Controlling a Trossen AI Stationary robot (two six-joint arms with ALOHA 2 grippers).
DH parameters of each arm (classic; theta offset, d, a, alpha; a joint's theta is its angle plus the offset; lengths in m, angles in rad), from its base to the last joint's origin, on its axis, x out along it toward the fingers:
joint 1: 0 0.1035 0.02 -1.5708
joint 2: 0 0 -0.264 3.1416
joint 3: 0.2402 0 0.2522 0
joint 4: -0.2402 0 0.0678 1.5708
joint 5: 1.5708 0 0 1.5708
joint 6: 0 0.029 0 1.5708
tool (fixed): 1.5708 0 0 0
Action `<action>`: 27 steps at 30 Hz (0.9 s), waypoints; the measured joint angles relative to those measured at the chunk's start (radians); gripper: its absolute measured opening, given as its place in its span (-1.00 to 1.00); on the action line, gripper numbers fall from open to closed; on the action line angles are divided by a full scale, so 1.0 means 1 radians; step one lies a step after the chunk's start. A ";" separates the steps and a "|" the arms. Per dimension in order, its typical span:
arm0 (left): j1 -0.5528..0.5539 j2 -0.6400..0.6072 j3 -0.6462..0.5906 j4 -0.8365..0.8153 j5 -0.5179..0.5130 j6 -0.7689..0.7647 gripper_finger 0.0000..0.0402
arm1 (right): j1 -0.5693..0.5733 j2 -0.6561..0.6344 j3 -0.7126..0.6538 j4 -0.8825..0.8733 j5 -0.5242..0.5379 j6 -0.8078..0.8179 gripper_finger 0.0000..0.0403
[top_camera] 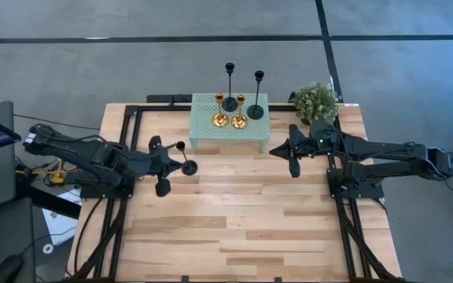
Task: Pick & Place candle stick holders
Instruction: Put the black candle holder on the shelf
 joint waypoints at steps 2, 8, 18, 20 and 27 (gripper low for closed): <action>-0.021 -0.004 -0.023 -0.019 -0.001 -0.040 -0.98 | 0.006 0.000 0.000 0.005 0.006 0.000 -1.00; -0.074 -0.004 -0.114 -0.025 -0.019 -0.158 -0.98 | 0.015 0.000 0.000 0.017 0.015 -0.001 -1.00; -0.150 -0.001 -0.307 0.042 -0.175 -0.307 -0.98 | 0.015 0.000 0.000 0.051 0.023 -0.004 -1.00; -0.153 0.000 -0.335 0.064 -0.175 -0.308 -0.98 | 0.014 0.000 0.000 0.051 0.023 -0.004 -1.00; -0.153 0.006 -0.390 0.122 -0.176 -0.298 -0.92 | 0.014 0.000 0.000 0.050 0.023 -0.004 -1.00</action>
